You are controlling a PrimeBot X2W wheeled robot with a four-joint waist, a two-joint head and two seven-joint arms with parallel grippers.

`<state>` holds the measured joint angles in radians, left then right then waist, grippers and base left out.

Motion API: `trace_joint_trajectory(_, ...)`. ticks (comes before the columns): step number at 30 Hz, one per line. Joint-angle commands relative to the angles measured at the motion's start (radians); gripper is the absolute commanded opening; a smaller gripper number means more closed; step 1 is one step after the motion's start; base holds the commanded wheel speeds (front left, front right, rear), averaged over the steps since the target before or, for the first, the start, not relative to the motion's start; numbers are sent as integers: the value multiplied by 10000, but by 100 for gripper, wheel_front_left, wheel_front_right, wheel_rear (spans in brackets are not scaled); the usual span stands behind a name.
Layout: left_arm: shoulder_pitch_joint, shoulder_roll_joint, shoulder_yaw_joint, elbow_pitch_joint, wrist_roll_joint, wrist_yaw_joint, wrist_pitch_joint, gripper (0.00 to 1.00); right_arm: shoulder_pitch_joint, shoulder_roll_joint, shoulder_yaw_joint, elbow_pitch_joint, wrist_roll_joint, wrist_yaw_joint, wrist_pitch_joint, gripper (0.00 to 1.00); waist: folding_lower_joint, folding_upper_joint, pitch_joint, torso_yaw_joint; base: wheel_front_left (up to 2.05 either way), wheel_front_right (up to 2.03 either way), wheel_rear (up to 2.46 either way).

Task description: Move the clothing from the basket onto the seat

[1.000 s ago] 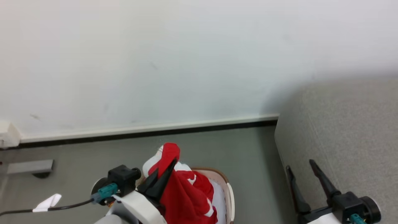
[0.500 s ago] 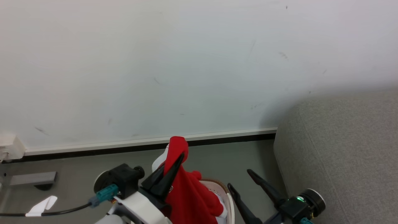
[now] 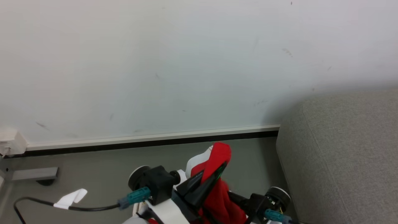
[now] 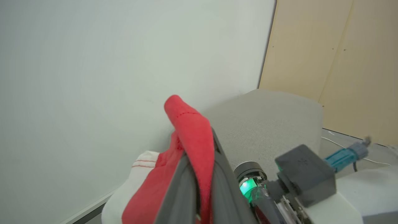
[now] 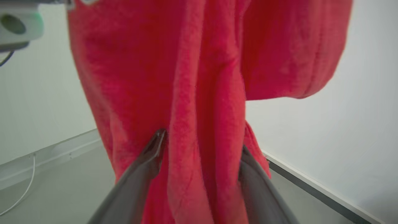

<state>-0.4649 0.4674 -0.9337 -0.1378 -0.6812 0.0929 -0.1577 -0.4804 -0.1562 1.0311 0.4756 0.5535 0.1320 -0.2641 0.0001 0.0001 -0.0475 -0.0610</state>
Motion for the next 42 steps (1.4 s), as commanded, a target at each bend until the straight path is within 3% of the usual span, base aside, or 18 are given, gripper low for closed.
trace_joint_trajectory(1,-100,-65,-41,-79,83,-40,33,0,-366,36,458,304,557,-23,65,9,-1,-1,11,37,0,0,0)
trace_joint_trajectory(2,-138,-85,-72,-86,88,-68,56,0,-467,78,648,421,975,-24,63,0,-1,-1,23,74,0,0,0)
trace_joint_trajectory(5,-182,-61,-97,68,174,-10,108,0,-699,116,887,431,2104,-23,-1,0,-1,-1,49,184,0,0,0)
trace_joint_trajectory(10,-43,110,-14,389,129,114,113,4,-751,-132,519,160,2857,-23,-18,0,-1,-1,119,236,0,0,0)
trace_joint_trajectory(13,63,186,54,738,96,208,5,66,-433,-305,50,-319,3289,-23,-23,0,-1,-1,176,199,0,0,0)
trace_joint_trajectory(14,81,203,63,890,95,212,-42,98,-346,-383,-149,-522,3470,-23,-21,0,-1,-1,199,165,0,0,0)
trace_joint_trajectory(20,131,80,-3,1610,242,232,-319,100,64,-1193,-1253,-1405,3633,-23,-19,0,-1,-1,380,-336,0,0,0)
trace_joint_trajectory(26,114,-58,-176,1960,402,132,-531,100,401,-1685,-2647,-1802,3182,-23,-19,0,-1,-1,681,-1258,0,0,0)
trace_joint_trajectory(37,-247,-303,-533,2031,728,-131,-591,100,770,-1484,-4214,-2402,2254,-23,-19,0,-1,-1,1362,-3266,0,0,0)
trace_joint_trajectory(42,-495,-252,-562,1916,877,-170,-525,100,896,-1328,-4944,-2439,1837,-23,-20,0,-1,-1,1812,-3708,0,0,0)
